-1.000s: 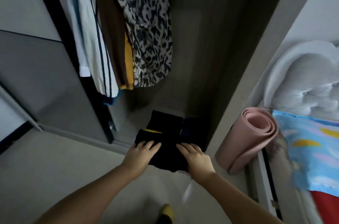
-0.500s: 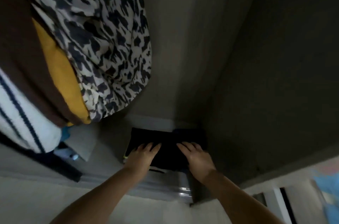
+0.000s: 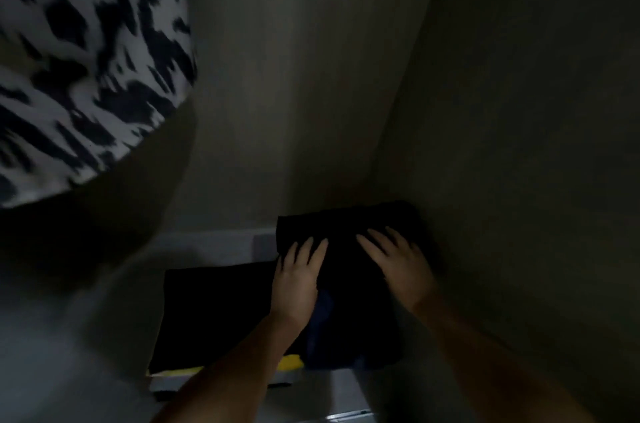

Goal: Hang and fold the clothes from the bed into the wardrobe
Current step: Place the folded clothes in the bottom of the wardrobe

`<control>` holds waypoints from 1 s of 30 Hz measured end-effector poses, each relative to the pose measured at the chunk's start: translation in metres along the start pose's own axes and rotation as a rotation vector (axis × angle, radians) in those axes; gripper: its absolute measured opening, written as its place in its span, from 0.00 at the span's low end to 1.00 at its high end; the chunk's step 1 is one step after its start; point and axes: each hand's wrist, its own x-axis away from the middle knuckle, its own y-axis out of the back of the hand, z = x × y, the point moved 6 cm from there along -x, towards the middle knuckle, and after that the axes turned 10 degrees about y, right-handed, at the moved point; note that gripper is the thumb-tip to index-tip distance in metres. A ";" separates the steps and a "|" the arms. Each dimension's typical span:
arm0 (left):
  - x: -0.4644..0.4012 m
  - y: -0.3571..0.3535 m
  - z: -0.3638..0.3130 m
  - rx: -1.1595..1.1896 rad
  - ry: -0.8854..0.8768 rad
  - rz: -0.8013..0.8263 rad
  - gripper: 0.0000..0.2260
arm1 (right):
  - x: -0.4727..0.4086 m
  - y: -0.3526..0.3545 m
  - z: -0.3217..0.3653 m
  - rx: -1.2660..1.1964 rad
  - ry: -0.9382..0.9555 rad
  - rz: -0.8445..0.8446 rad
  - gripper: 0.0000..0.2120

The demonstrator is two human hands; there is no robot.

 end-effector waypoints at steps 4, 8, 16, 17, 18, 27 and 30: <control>0.007 -0.099 0.019 -0.047 0.031 0.049 0.39 | -0.008 -0.100 -0.003 0.050 -0.068 0.128 0.41; 0.022 -0.165 0.021 -0.205 -0.038 0.119 0.39 | 0.016 -0.161 0.011 0.088 -0.131 0.140 0.28; 0.033 -0.194 0.015 -0.352 -0.046 0.240 0.46 | 0.033 -0.197 0.022 0.063 -0.167 0.077 0.33; 0.033 -0.192 0.014 -0.348 -0.046 0.268 0.46 | 0.033 -0.193 0.021 0.050 -0.181 0.105 0.35; 0.032 -0.189 0.013 -0.339 -0.047 0.302 0.46 | 0.033 -0.191 0.019 0.054 -0.185 0.111 0.38; 0.039 -0.031 -0.006 -0.291 -0.111 0.274 0.35 | 0.045 -0.046 0.032 -0.010 -0.124 0.120 0.32; 0.041 0.054 -0.023 -0.264 -0.111 0.212 0.31 | 0.049 0.035 0.037 -0.025 -0.135 0.113 0.24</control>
